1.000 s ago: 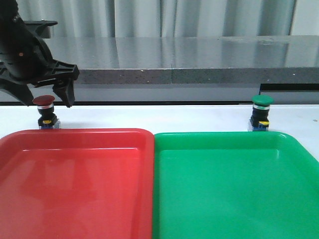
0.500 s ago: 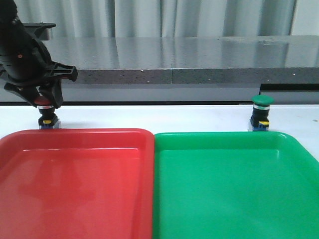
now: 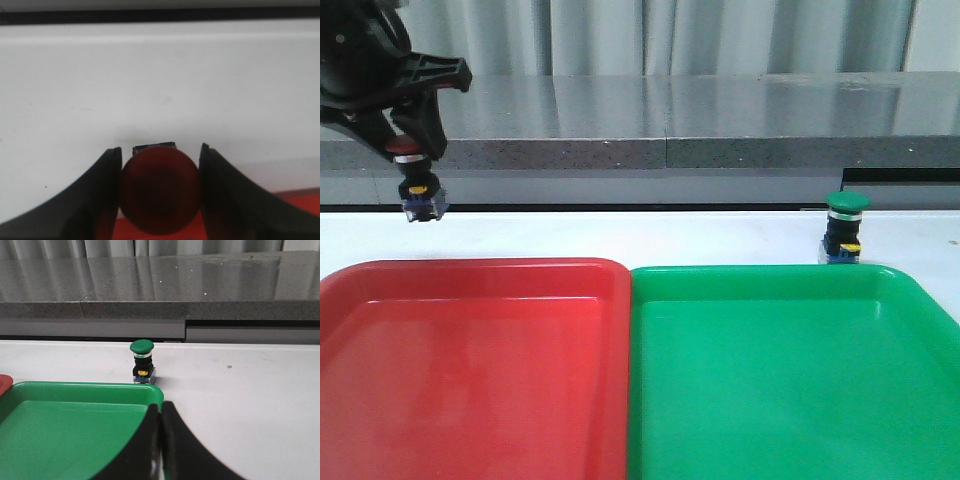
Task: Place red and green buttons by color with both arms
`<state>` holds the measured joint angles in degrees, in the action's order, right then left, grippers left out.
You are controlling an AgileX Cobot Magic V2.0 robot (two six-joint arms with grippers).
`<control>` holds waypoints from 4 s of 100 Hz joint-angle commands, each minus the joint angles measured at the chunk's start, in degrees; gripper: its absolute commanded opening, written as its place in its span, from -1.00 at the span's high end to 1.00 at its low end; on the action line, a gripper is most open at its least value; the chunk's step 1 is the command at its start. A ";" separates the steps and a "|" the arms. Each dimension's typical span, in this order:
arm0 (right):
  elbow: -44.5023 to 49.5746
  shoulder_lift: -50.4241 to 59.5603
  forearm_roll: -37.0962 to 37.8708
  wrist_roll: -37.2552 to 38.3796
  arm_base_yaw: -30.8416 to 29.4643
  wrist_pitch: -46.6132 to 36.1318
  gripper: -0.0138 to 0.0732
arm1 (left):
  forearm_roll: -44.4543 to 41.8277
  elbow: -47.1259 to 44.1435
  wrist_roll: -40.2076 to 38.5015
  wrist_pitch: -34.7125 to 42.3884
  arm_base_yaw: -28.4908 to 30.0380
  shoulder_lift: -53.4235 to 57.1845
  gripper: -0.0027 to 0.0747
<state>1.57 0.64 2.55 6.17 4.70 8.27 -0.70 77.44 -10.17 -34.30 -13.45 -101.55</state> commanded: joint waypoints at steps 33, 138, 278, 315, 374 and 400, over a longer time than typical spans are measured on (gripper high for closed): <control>-0.84 1.17 0.12 -0.66 -0.37 -4.61 0.94 | 1.13 -11.91 -5.81 6.20 -6.05 13.27 0.48; -0.84 1.17 0.12 -0.66 -0.37 -4.61 0.94 | 4.20 -22.98 -7.56 15.33 -11.12 8.82 0.03; -0.84 1.17 0.12 -0.66 -0.37 -4.61 0.94 | -2.19 -41.24 -7.56 25.48 -1.80 49.19 -0.57; -0.84 1.17 0.12 -0.66 -0.37 -4.61 0.94 | -8.28 -51.70 -7.06 17.50 -1.80 72.71 -0.57; -0.84 1.17 0.12 -0.66 -0.37 -4.61 0.94 | -12.36 -51.70 -7.06 7.99 -1.80 79.51 0.58; -0.84 1.17 0.12 -0.66 -0.37 -4.61 0.94 | -12.36 -51.70 -7.06 8.08 -1.80 79.51 0.98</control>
<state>1.57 0.64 2.55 6.17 4.70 8.27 -12.49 24.35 -16.95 -30.35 -15.36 -21.68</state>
